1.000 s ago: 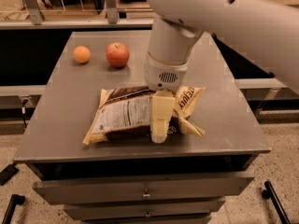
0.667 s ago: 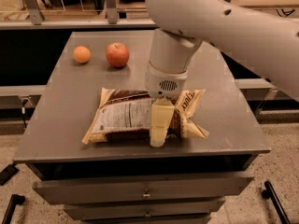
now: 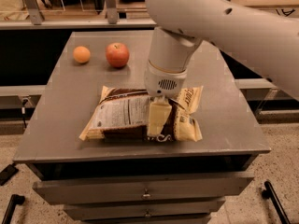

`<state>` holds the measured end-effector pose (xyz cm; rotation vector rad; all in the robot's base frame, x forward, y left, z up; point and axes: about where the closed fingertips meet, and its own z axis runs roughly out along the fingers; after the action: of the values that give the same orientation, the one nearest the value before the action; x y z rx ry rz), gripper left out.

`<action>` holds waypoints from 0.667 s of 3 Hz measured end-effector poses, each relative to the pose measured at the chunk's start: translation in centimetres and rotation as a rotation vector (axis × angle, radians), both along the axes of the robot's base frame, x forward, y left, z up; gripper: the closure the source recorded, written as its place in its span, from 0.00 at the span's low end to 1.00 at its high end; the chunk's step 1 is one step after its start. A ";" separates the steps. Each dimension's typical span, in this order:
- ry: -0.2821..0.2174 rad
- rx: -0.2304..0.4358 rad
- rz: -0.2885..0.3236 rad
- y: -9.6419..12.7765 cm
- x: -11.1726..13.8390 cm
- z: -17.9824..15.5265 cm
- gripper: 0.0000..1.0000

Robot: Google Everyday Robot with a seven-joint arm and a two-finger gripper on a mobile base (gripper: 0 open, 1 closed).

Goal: Pick brown chip bag

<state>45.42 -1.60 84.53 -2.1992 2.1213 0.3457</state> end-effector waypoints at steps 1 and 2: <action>0.000 0.000 0.000 0.0 0.0 0.3 0.88; 0.000 0.000 0.000 0.0 0.0 0.6 1.00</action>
Offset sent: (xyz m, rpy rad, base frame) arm 0.0036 0.0091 0.0097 0.1337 0.0134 0.0179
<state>45.42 -1.59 85.16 -2.1991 2.1210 0.3459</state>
